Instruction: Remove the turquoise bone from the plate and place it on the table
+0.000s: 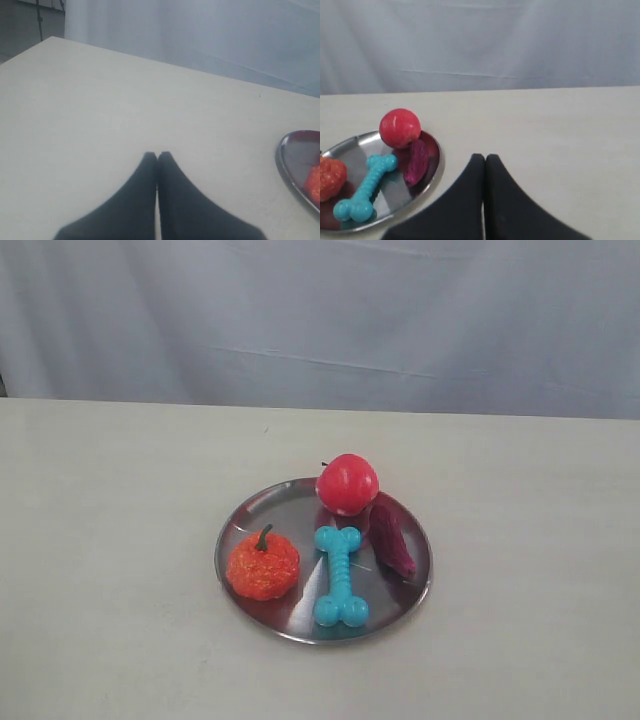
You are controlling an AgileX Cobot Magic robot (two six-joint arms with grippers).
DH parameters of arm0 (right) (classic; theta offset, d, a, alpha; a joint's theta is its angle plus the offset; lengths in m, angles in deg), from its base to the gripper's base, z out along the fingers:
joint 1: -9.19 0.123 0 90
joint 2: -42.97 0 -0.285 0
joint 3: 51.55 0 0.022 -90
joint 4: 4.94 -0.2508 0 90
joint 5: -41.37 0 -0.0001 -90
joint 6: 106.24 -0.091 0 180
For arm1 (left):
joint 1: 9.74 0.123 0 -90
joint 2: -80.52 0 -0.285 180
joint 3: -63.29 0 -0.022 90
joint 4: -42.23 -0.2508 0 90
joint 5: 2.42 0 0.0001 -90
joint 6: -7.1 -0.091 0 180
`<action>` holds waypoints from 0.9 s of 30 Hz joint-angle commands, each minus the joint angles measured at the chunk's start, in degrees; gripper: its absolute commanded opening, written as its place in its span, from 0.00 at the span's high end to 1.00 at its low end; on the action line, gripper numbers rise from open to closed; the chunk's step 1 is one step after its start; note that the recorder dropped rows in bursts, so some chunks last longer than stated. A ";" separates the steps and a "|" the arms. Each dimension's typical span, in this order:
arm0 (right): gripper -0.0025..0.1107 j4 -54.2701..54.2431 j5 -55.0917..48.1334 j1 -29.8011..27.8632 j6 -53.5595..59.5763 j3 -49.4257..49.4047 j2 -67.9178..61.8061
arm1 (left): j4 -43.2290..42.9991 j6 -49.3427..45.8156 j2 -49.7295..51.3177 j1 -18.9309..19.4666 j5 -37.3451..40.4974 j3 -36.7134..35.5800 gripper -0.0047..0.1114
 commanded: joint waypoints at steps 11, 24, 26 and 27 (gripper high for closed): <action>0.98 0.25 -1.77 0.27 -0.21 6.88 -2.07 | -0.05 0.11 -0.07 -0.28 -0.29 -0.15 0.96; 0.98 -5.05 -7.24 0.77 1.25 13.65 -11.47 | -0.05 0.11 -0.07 -0.28 -0.29 -0.15 0.96; 0.98 -6.95 -9.34 2.04 3.67 16.70 -16.98 | -0.05 0.11 -0.07 -0.28 -0.29 -0.15 0.96; 0.98 -7.35 -10.47 2.93 3.90 18.16 -20.05 | -0.05 0.11 -0.07 -0.28 -0.29 -0.15 0.96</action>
